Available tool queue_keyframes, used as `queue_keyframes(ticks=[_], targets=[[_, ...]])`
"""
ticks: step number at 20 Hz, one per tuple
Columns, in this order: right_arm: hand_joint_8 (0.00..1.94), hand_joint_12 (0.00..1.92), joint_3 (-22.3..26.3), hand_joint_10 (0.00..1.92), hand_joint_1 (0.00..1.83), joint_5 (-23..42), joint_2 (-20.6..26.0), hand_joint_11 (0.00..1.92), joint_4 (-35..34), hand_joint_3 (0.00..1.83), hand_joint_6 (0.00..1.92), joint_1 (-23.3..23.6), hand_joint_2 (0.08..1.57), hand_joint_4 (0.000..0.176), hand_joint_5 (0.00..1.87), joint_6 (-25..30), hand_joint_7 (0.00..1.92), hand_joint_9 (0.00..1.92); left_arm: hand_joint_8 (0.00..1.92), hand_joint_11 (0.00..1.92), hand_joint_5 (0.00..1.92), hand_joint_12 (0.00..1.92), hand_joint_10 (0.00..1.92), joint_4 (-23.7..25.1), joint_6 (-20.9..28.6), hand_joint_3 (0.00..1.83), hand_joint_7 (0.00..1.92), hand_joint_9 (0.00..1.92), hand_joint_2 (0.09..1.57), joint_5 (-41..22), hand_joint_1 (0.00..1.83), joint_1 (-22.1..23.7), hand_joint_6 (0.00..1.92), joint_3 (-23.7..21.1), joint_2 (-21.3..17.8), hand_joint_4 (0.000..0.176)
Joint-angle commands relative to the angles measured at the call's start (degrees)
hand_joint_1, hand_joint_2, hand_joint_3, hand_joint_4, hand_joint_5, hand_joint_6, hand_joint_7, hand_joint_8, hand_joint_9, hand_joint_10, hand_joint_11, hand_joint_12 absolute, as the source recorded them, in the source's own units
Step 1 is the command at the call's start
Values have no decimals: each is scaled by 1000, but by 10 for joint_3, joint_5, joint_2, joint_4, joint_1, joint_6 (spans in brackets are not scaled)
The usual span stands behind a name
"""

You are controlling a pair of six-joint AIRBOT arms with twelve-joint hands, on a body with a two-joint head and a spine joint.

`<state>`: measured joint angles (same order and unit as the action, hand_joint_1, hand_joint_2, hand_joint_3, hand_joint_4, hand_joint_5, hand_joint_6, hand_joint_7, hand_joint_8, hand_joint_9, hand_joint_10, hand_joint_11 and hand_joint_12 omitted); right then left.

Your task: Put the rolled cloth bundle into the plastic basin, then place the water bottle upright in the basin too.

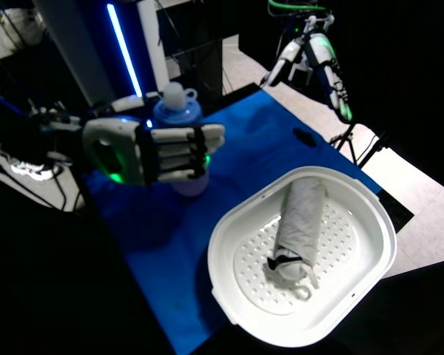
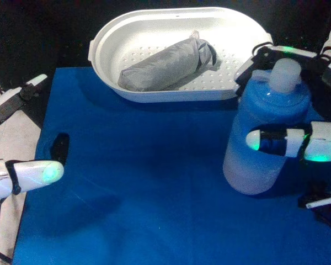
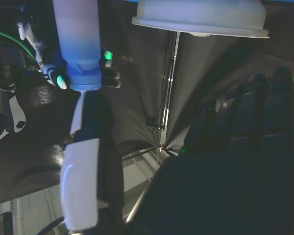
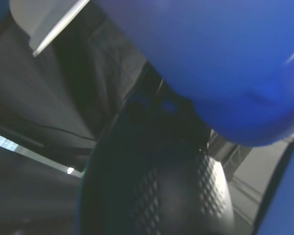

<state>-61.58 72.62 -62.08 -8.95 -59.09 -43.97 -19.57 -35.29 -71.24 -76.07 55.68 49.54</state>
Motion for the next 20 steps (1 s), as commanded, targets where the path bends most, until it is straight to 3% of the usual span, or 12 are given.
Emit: queue_keyframes(ticks=[1, 2, 3, 4, 5, 11, 13, 16, 17, 18, 19, 20], targets=[[1315, 1691, -1, 1555, 1204, 41, -1, 1069, 10, 0, 1309, 5, 1216, 0, 692, 5, 895, 1074, 0, 0, 0, 0, 0, -1, 6, 0, 0, 0, 906, -73, 564, 2, 0, 1, 3, 142], [1254, 1679, -1, 1572, 1195, 41, 7, 1112, 16, 0, 1345, 12, 1210, 0, 699, 5, 904, 1101, 0, 0, 0, 0, 0, -1, 6, 0, 0, 0, 906, -73, 571, 2, 0, 1, 3, 148], [1190, 1672, -2, 1581, 1192, 41, 20, 1151, 28, 0, 1373, 28, 1204, 0, 710, 5, 917, 1147, 0, 0, 0, 0, 0, -1, 6, 5, 0, 0, 916, -73, 568, 2, 0, 1, 3, 140], [1190, 1686, -1, 1591, 1186, 40, 25, 1159, 34, 0, 1394, 33, 1206, 0, 712, 5, 904, 1135, 0, 0, 0, 0, 0, -1, 6, 9, 0, 0, 929, -73, 511, 2, 0, 1, 3, 163], [1202, 1699, -2, 1606, 1180, 40, 36, 1127, 45, 2, 1421, 44, 1213, 0, 704, 5, 887, 1095, 0, 0, 0, 0, 0, -2, 6, 15, 0, 0, 949, -73, 462, 2, 0, 1, 4, 175], [1242, 1736, -2, 1539, 1202, 40, 83, 955, 99, 0, 1307, 136, 1198, 0, 722, -19, 925, 992, 0, 0, 0, 0, 0, -2, 6, 0, 0, 0, 948, -71, 477, 1, 0, 1, 7, 176], [1241, 1700, -5, 1475, 1178, 40, 87, 849, 99, 2, 1381, 166, 1211, 0, 716, -39, 883, 873, 0, 0, 0, 0, 0, -2, 6, 0, 0, 0, 919, -69, 448, 1, 0, 1, 8, 176], [1392, 1692, -25, 1442, 1215, 35, 74, 886, 88, 1, 1264, 199, 1235, 0, 636, -48, 878, 926, 0, 0, 0, 0, 0, -2, 7, 0, 0, 0, 917, -66, 438, 1, 0, 2, 10, 176], [1399, 1696, -35, 1440, 1225, 30, 66, 856, 81, 0, 1173, 210, 1221, 0, 690, -49, 887, 934, 0, 0, 0, 0, 0, -2, 7, 0, 0, 0, 918, -66, 461, 1, 0, 3, 10, 176], [1299, 1693, -46, 1443, 1223, 23, 57, 857, 73, 0, 1251, 222, 1205, 0, 772, -50, 833, 978, 0, 0, 0, 0, 0, -1, 8, 0, 0, 0, 911, -67, 460, 1, 0, 3, 10, 176], [1325, 1766, -58, 1536, 1119, 17, 46, 827, 66, 1, 1296, 234, 1223, 0, 762, -50, 899, 956, 0, 0, 0, 0, 0, 1, 9, 0, 0, 0, 904, -67, 462, 1, 0, 4, 10, 176], [1438, 1783, -69, 1562, 1198, 8, 37, 817, 57, 2, 1230, 246, 1234, 0, 681, -54, 865, 932, 0, 0, 0, 0, 0, 2, 11, 0, 0, 0, 904, -67, 460, 1, 0, 5, 9, 176]])
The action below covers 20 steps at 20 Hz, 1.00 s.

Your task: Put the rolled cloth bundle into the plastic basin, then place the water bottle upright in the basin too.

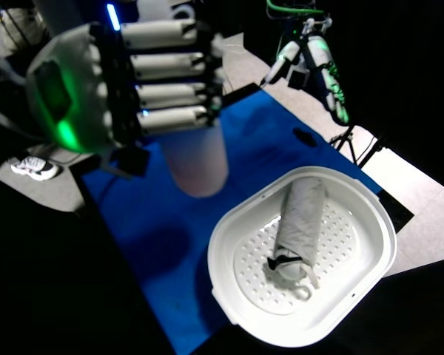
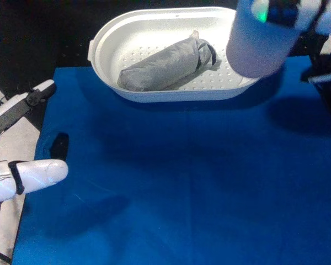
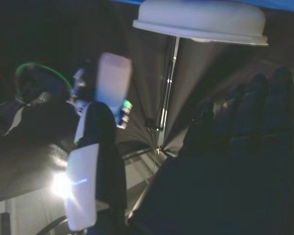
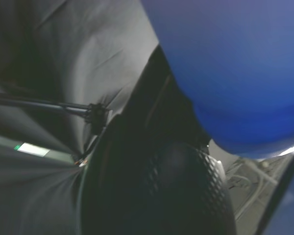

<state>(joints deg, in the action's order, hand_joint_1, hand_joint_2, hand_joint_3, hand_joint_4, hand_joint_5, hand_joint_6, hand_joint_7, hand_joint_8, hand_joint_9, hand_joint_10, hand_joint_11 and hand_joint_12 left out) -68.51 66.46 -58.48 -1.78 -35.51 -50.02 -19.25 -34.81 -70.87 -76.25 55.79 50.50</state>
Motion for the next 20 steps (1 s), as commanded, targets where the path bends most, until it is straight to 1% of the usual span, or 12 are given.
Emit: queue_keyframes(ticks=[1, 2, 4, 5, 6, 7, 9, 11, 13, 14, 15, 20], targets=[[1455, 1801, -7, 1597, 1217, 61, -5, 837, -21, 0, 1239, 19, 1238, 0, 654, 1, 862, 941, 0, 0, 0, 0, 0, -1, 6, 1, 0, 0, 920, -70, 457, 3, 0, 5, 0, 176], [1396, 1818, -21, 1618, 1213, 44, -16, 885, -30, 1, 1325, 36, 1233, 0, 706, -8, 798, 974, 0, 0, 0, 0, 0, 0, 7, 9, 0, 0, 944, -70, 479, 3, 0, 5, 0, 176], [1400, 1829, -51, 1609, 1229, 16, -38, 895, -48, 0, 1201, 59, 1219, 0, 680, -14, 896, 971, 0, 0, 0, 0, 0, 3, 9, 8, 0, 0, 950, -71, 507, 3, 0, 7, 0, 176], [1344, 1856, -71, 1635, 1218, -11, -53, 883, -57, 1, 1301, 70, 1216, 0, 741, -17, 816, 1020, 0, 0, 0, 0, 0, 3, 11, 15, 0, 0, 969, -74, 517, 3, 0, 8, 0, 176], [1367, 1852, -82, 1618, 1139, -23, -61, 960, -63, 0, 1296, 73, 1217, 0, 761, -20, 990, 1097, 0, 0, 0, 0, 0, 3, 12, 16, 0, 0, 978, -75, 523, 3, 0, 8, 0, 176], [1259, 1805, -96, 1518, 1148, -38, -72, 1108, -75, 0, 1153, 76, 1163, 0, 874, -29, 1124, 1200, 0, 0, 0, 0, 0, 3, 12, 11, 0, 0, 976, -76, 557, 3, 0, 8, 1, 176], [1098, 1761, -125, 1492, 1252, -64, -90, 1089, -101, 0, 1153, 77, 1142, 0, 810, -35, 1054, 1156, 0, 0, 0, 0, 0, 3, 13, 2, 0, 0, 962, -78, 537, 3, 0, 9, 1, 176], [1154, 1806, -156, 1537, 1226, -81, -110, 1022, -133, 4, 1255, 77, 1164, 0, 759, -35, 1001, 1058, 0, 0, 0, 0, 0, 4, 15, 3, 0, 0, 965, -79, 509, 3, 0, 10, 2, 176], [1202, 1829, -177, 1591, 1226, -85, -128, 1026, -158, 2, 1218, 74, 1167, 0, 767, -35, 988, 1078, 0, 0, 0, 0, 0, 5, 16, 0, 0, 0, 953, -83, 500, 3, 0, 11, 3, 176], [1401, 1872, -184, 1645, 1130, -85, -134, 1044, -164, 1, 1221, 73, 1175, 0, 846, -34, 1031, 1129, 0, 0, 0, 0, 0, 6, 18, 0, 0, 0, 954, -85, 518, 3, 0, 12, 4, 176], [1419, 1876, -192, 1650, 1130, -85, -142, 1044, -170, 0, 1216, 72, 1173, 0, 853, -34, 1050, 1141, 0, 0, 0, 0, 0, 7, 21, 1, 0, 0, 961, -86, 532, 3, 0, 14, 6, 176], [1271, 1807, -219, 1530, 1128, -85, -176, 1028, -175, 1, 1236, 64, 1183, 0, 834, -28, 1029, 1137, 0, 0, 0, 0, 0, 13, 30, 0, 0, 0, 946, -87, 532, 3, 0, 21, 12, 176]])
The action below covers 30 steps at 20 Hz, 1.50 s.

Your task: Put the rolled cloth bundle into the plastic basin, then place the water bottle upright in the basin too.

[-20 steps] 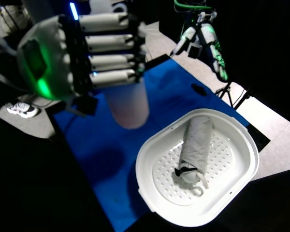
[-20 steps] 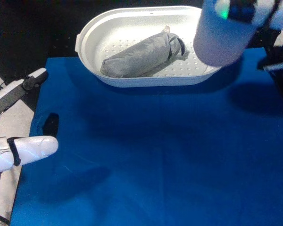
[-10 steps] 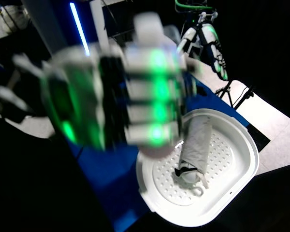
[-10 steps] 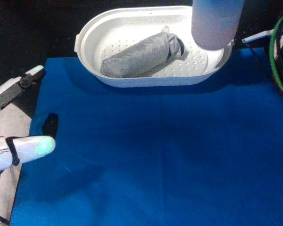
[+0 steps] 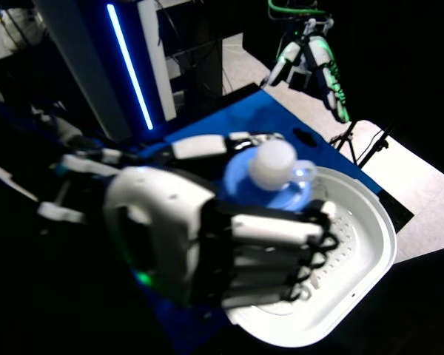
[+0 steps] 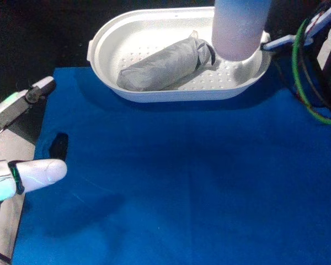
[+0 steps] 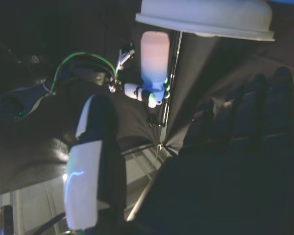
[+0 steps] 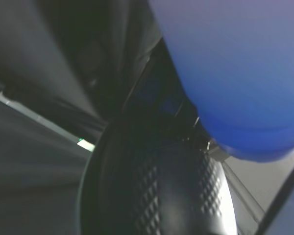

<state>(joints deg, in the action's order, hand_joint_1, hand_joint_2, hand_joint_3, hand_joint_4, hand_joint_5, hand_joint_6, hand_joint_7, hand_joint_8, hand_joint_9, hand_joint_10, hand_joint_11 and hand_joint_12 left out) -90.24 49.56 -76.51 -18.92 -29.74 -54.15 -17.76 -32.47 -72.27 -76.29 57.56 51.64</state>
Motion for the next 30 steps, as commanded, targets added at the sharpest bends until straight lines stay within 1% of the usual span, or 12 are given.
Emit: queue_keyframes(ticks=[1, 2, 3, 6, 11, 15, 23, 24, 26, 28, 29, 30], targets=[[1267, 1809, -7, 1529, 1128, 85, -3, 1028, -4, 1, 1239, 4, 1184, 0, 832, 13, 1032, 1137, 0, 0, 0, 0, 0, -1, 7, 0, 0, 0, 942, -74, 537, 3, 0, 4, 1, 176], [1170, 1716, -10, 1522, 1225, 85, -7, 958, -4, 0, 1255, 3, 1174, 0, 747, 13, 996, 1076, 0, 0, 0, 0, 0, -1, 7, 0, 0, 0, 943, -75, 549, 3, 0, 4, 1, 176], [1225, 1636, -14, 1491, 1151, 85, -11, 912, -4, 0, 1239, 1, 1180, 0, 817, 14, 1010, 1083, 0, 0, 0, 0, 0, -1, 7, 0, 0, 0, 945, -76, 537, 3, 0, 5, 2, 176], [1357, 1744, -45, 1555, 1132, 85, -35, 773, -4, 1, 1222, -17, 1176, 0, 845, 56, 978, 1002, 0, 0, 0, 0, 0, 0, 12, 2, 0, 0, 952, -78, 541, 3, 0, 8, 6, 176], [1146, 1705, -53, 1487, 1221, 86, -40, 886, -4, 0, 1215, -29, 1163, 0, 785, 58, 998, 1009, 0, 0, 0, 0, 0, 1, 14, 0, 0, 0, 935, -84, 536, 3, 0, 8, 8, 176], [1337, 1753, -62, 1549, 1136, 88, -47, 1010, -4, 0, 1219, -34, 1178, 0, 841, 59, 981, 1079, 0, 0, 0, 0, 0, 1, 17, 0, 0, 0, 928, -88, 542, 2, 0, 10, 11, 176], [1371, 1830, -67, 1608, 1138, 98, -53, 1096, -7, 1, 1193, -46, 1169, 0, 858, 63, 1070, 1167, 0, 0, 0, 0, 0, 2, 21, 0, 0, 0, 930, -92, 541, 2, 0, 11, 16, 176], [1355, 1805, -68, 1568, 1136, 98, -53, 1112, -8, 0, 1204, -48, 1172, 0, 852, 66, 1096, 1203, 0, 0, 0, 0, 0, 2, 22, 0, 0, 0, 929, -93, 535, 2, 0, 11, 16, 176], [1194, 1685, -68, 1422, 1228, 98, -54, 976, -8, 0, 1179, -52, 1169, 0, 767, 70, 989, 1058, 0, 0, 0, 0, 0, 2, 23, 0, 0, 0, 930, -93, 529, 2, 0, 11, 17, 176], [1306, 1349, -68, 1038, 1198, 99, -54, 735, -8, 0, 1307, -55, 1224, 0, 650, 72, 888, 822, 0, 0, 0, 0, 0, 2, 23, 0, 0, 0, 925, -93, 521, 2, 0, 11, 17, 176], [632, 1212, -68, 605, 1080, 99, -55, 469, -8, 0, 338, -56, 1119, 0, 585, 75, 666, 628, 0, 0, 0, 0, 0, 2, 23, 1, 0, 0, 930, -94, 521, 2, 0, 11, 18, 176], [121, 1089, -68, 181, 941, 100, -55, 322, -8, 0, 38, -57, 1093, 28, 579, 79, 635, 619, 0, 0, 0, 0, 0, 2, 23, 1, 0, 0, 931, -94, 521, 2, 0, 11, 18, 176]])
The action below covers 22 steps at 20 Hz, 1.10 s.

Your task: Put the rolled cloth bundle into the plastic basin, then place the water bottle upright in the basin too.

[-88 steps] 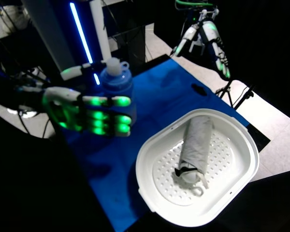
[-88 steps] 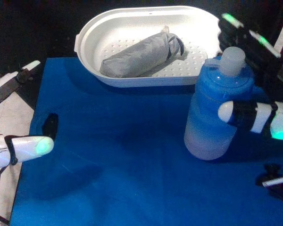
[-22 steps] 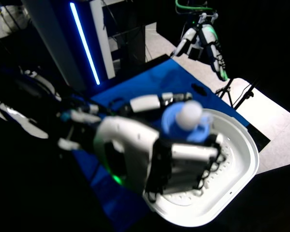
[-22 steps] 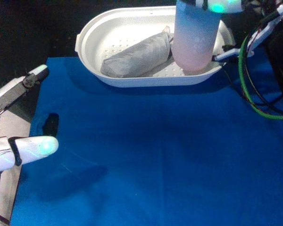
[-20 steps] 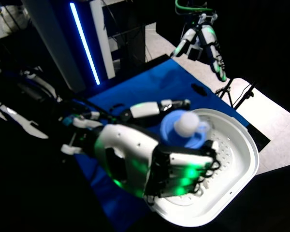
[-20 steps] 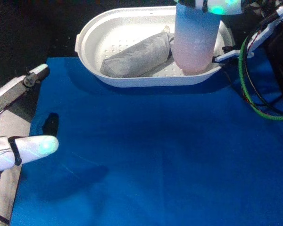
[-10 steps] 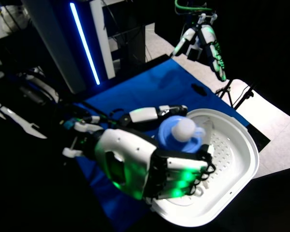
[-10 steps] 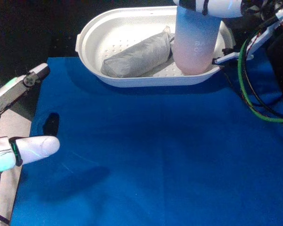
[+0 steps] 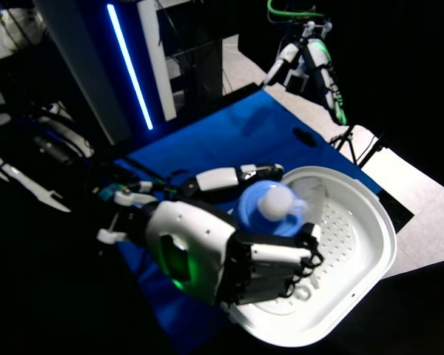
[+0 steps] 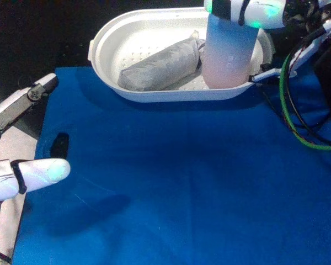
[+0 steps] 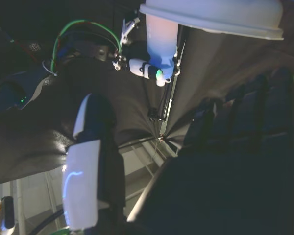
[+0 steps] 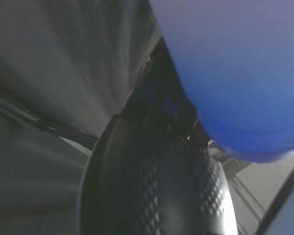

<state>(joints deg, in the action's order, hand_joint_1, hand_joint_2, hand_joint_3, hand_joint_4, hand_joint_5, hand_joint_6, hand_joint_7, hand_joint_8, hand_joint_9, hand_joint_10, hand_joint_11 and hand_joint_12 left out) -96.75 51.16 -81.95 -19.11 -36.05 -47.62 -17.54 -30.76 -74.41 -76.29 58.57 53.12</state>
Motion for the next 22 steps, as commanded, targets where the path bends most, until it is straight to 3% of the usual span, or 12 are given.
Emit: queue_keyframes(ticks=[1, 4, 6, 9, 12, 14, 19, 21, 22], targets=[[17, 1045, -3, 65, 888, 84, -1, 183, -6, 0, 1, 3, 1078, 43, 525, 18, 597, 586, 0, 0, 0, 0, 0, 0, 7, 0, 0, 0, 929, -73, 525, 2, 0, 1, 4, 176], [0, 853, -3, 3, 845, 84, -5, 202, -6, 0, 0, -7, 1105, 39, 427, 26, 485, 531, 0, 0, 0, 0, 0, 0, 7, 0, 0, 0, 925, -73, 527, 2, 0, 1, 5, 176], [0, 727, -3, 0, 813, 84, -5, 130, -6, 4, 0, -10, 1119, 58, 376, 31, 430, 439, 0, 0, 0, 0, 0, 0, 8, 1, 0, 0, 930, -73, 537, 2, 0, 1, 5, 176], [0, 700, -3, 0, 806, 84, -5, 94, 1, 1, 0, -10, 1119, 70, 337, 38, 404, 406, 0, 0, 0, 0, 0, 0, 9, 0, 0, 0, 928, -73, 522, 2, 0, 1, 5, 176], [0, 610, 4, 0, 773, 84, 0, 25, 11, 1, 0, -11, 1119, 93, 264, 42, 362, 333, 0, 0, 0, 0, 0, -2, 9, 0, 0, 0, 927, -73, 520, 0, 0, -1, 5, 176], [0, 502, 16, 1, 761, 84, 12, 0, 21, 0, 0, -13, 1108, 125, 223, 42, 324, 277, 0, 0, 0, 0, 0, -3, 9, 0, 0, 0, 930, -73, 529, -1, 0, -1, 5, 176], [1, 239, 37, 1, 732, 84, 38, 0, 40, 0, 1, -22, 1060, 176, 84, 41, 228, 205, 0, 0, 0, 0, 0, -13, 9, 5, 0, 0, 945, -76, 481, -2, 0, -2, 5, 176], [1, 299, 49, 2, 718, 84, 54, 0, 50, 0, 0, -24, 1049, 176, 70, 41, 230, 205, 0, 0, 0, 0, 0, -14, 9, 9, 0, 0, 961, -78, 464, -2, 0, -2, 4, 176], [0, 229, 66, 0, 716, 84, 74, 0, 64, 0, 0, -26, 1017, 176, 58, 41, 207, 167, 0, 0, 0, 0, 0, -17, 9, 3, 0, 0, 955, -80, 496, -2, 0, -3, 3, 176]])
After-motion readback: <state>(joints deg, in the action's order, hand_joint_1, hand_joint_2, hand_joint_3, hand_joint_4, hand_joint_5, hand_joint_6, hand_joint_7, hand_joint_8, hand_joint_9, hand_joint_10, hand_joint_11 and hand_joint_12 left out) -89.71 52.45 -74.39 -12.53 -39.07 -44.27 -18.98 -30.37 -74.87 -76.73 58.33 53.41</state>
